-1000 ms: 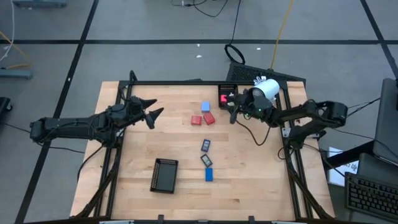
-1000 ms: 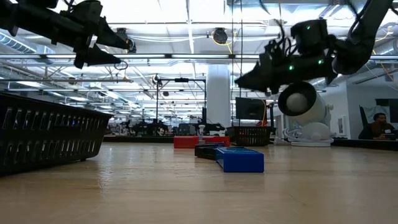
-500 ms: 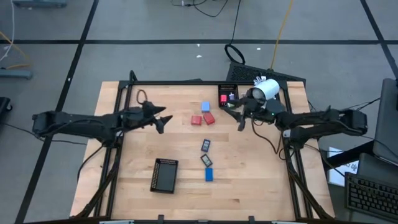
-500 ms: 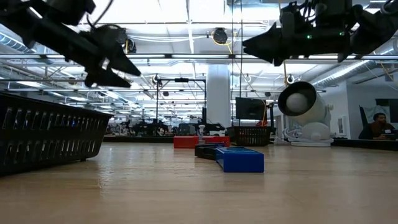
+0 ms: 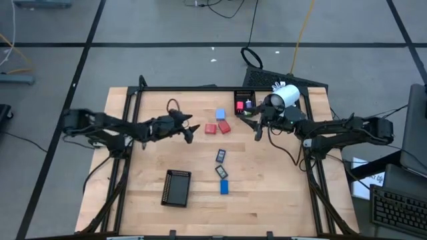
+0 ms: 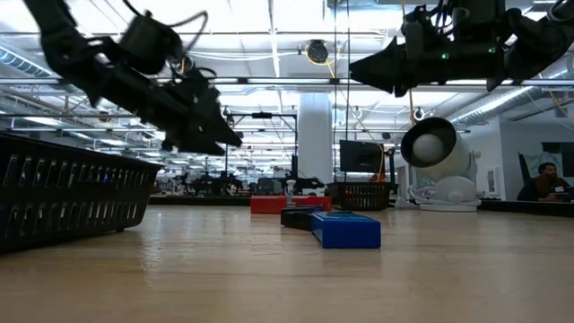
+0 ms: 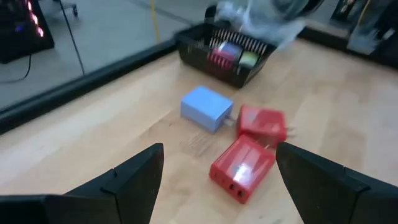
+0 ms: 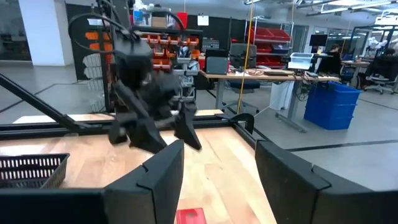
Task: Pick & Place Office items
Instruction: Put the left red charger adapter into the top black basket
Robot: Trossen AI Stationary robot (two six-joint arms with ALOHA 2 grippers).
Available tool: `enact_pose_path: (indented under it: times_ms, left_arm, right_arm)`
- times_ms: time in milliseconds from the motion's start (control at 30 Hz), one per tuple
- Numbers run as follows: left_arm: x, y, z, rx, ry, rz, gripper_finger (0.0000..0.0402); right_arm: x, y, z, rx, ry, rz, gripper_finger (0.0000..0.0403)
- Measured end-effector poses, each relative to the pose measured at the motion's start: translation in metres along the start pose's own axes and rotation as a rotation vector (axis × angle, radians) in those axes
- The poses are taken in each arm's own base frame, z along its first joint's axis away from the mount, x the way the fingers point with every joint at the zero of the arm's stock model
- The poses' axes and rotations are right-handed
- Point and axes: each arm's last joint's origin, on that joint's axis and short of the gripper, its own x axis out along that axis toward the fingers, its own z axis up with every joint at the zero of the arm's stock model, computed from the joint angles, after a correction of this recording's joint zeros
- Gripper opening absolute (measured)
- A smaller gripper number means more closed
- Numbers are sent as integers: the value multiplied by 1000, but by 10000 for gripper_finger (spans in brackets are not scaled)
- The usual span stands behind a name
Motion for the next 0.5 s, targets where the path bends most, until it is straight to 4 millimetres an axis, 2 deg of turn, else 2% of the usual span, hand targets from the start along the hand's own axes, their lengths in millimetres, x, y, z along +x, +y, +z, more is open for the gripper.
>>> enact_pose_path:
  times_ms: [100,233,367,500]
  left_arm:
    - [20,1,-2,10,58,20,308]
    - [49,-6,-1,25,129,-39,308]
    - [72,-13,-2,184,259,-98,308]
    - [85,-19,4,334,360,-107,308]
  right_arm:
    - [0,0,0,0,-2,0,190]
    - [0,0,0,0,-2,0,188]
    - [0,0,0,1,4,1,190]
    - [0,0,-2,10,16,3,189]
